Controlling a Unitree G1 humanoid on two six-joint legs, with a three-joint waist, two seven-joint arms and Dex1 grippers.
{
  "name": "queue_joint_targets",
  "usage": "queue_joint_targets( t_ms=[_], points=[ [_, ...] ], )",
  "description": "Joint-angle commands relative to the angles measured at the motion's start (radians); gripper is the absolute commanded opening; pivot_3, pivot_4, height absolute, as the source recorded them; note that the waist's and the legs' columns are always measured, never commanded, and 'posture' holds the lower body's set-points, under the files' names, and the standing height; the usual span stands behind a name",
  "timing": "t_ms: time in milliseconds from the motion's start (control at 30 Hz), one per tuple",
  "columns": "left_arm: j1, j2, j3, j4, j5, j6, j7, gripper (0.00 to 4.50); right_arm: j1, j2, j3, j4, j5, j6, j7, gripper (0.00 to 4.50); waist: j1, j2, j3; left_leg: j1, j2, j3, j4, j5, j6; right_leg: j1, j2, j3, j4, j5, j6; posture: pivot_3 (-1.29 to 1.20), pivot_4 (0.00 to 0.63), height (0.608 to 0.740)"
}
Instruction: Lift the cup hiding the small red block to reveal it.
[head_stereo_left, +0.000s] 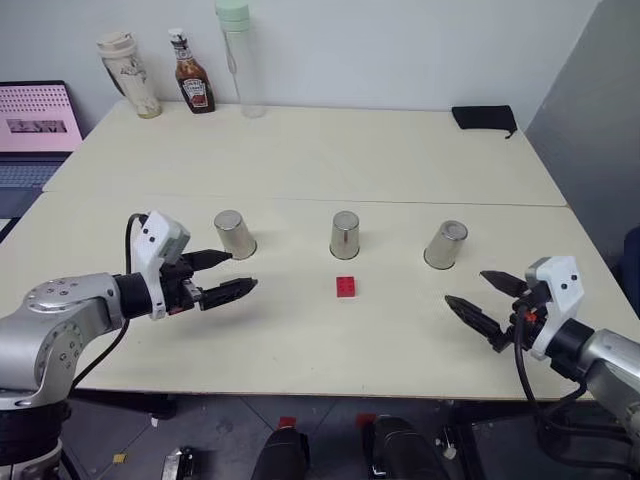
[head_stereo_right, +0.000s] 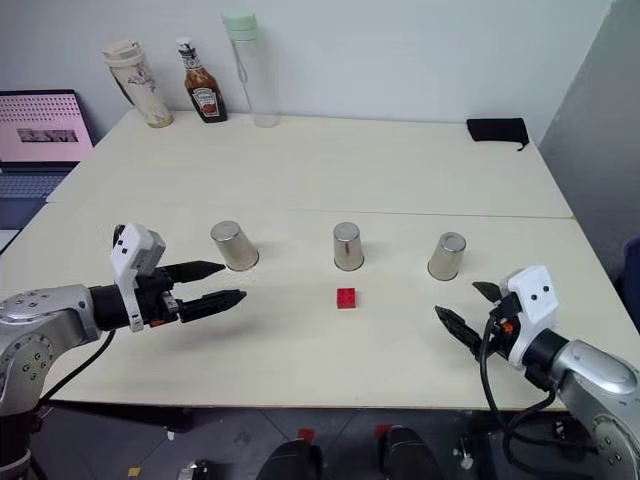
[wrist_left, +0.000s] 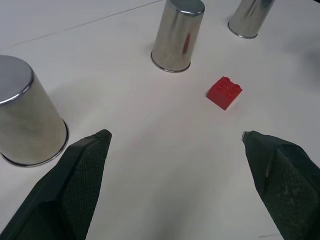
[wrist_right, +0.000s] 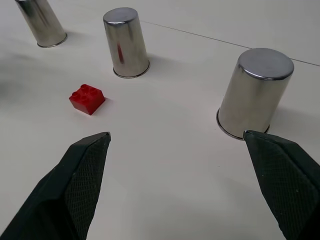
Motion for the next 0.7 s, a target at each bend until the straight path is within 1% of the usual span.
queue_joint_targets(
  t_ms=[33,300,700],
  points=[
    [-0.003,0.004,0.006,-0.028,-0.010,-0.014,0.010,4.48,-0.002,-0.001,0.000,-0.010,-0.001,-0.031,-0.014,4.50,0.000,0.000,0.000,0.000,0.000,0.000,0.000,0.000,0.000,0.000,0.000,0.000,0.000,0.000,0.000,0.00,0.150,0.740],
    [0.006,0.025,0.017,-0.034,-0.036,-0.002,-0.002,4.48,-0.005,-0.003,0.003,-0.023,0.028,-0.020,-0.032,4.50,0.001,0.000,0.000,0.000,0.000,0.000,0.000,0.000,0.000,0.000,0.000,0.000,0.000,0.000,0.000,0.00,0.150,0.740],
    [0.034,0.027,0.036,-0.040,-0.031,-0.020,0.001,4.48,-0.074,-0.017,0.037,0.020,0.022,-0.016,-0.033,4.50,0.001,0.000,0.000,0.000,0.000,0.000,0.001,0.000,0.000,0.000,0.000,0.000,0.001,0.000,0.000,0.00,0.150,0.740]
  ],
)
